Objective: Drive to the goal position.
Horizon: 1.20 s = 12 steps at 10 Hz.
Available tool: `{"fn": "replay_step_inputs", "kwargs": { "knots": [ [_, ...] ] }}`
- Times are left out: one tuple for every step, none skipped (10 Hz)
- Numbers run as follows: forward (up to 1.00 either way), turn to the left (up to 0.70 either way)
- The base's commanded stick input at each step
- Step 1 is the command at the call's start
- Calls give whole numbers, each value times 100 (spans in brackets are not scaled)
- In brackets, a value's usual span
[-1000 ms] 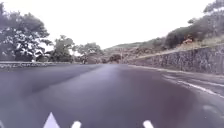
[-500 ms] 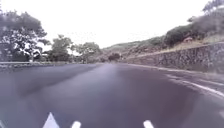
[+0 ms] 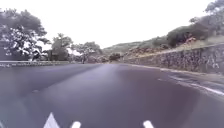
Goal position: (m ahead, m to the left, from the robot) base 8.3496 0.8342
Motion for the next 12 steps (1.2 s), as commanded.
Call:
{"fn": "replay_step_inputs", "kwargs": {
  "knots": [
    [70,0],
    [70,0],
    [70,0],
    [70,0],
    [70,0],
    [70,0],
    [70,0],
    [70,0],
    [70,0],
    [70,0],
    [70,0],
    [70,0]
  ]
}}
